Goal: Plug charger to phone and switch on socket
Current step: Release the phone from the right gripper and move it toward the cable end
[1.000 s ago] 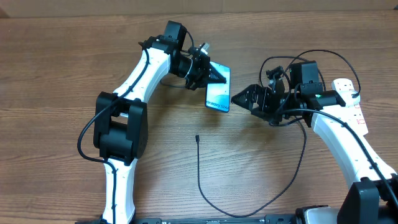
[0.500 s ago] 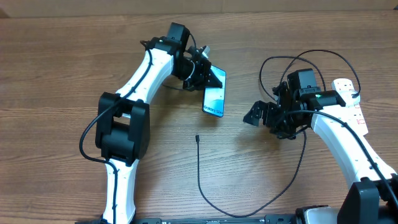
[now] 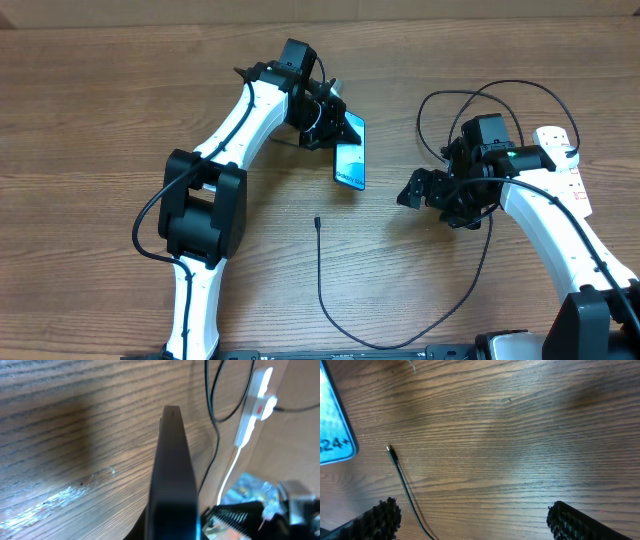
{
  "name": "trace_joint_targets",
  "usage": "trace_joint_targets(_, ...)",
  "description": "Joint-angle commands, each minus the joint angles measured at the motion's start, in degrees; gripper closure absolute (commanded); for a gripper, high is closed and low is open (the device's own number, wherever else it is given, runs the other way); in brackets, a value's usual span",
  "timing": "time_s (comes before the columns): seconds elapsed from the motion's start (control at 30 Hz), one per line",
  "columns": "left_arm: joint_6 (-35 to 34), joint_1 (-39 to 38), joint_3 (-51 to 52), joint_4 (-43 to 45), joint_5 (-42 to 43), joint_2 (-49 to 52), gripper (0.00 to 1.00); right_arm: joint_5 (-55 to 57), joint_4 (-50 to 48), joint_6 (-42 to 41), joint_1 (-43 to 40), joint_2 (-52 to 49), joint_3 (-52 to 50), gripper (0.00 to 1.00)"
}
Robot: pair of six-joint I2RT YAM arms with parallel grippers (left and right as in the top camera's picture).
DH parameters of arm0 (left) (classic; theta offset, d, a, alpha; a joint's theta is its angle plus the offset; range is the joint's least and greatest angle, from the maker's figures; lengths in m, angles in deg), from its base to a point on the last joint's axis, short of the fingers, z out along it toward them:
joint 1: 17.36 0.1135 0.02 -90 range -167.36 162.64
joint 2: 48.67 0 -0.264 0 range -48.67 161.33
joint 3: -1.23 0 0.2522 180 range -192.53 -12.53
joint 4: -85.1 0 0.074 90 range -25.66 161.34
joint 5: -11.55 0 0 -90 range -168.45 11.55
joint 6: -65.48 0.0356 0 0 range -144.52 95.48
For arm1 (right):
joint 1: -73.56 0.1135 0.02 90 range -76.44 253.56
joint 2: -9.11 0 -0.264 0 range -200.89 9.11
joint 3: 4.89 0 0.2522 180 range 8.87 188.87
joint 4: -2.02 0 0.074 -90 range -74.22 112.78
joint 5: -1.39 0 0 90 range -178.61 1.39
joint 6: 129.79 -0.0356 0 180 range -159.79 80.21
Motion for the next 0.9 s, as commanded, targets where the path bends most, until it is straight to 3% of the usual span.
trace_joint_targets(0.0,-7.10,0.35,-0.26,1.95,1.29,-0.94,0.96,0.72,-0.07,0.46,0.22,0.26,0.31,0.05)
trace_joint_targets(0.23,-7.28,-0.20,-0.26,4.31,-6.93,-0.94,0.96,0.72,-0.92,0.46,0.22,0.26,0.28,0.07)
trace_joint_targets(0.4,-7.41,-0.90,-0.26,6.47,-14.25,-0.94,0.96,0.66,-1.55,0.00,0.22,0.26,0.28,0.17)
trace_joint_targets(0.47,-8.22,-0.87,-0.28,9.01,-14.16,-0.94,0.96,0.63,-1.11,-0.15,0.22,0.26,0.28,0.23)
trace_joint_targets(0.63,-10.21,-0.90,-0.26,13.20,-12.41,-0.94,0.96,0.52,-0.02,-0.66,0.98,0.26,0.28,0.25)
trace_joint_targets(0.87,-0.57,0.55,-0.26,12.26,-0.94,-0.94,0.96,0.83,-1.05,-1.51,6.32,0.26,0.28,0.36)
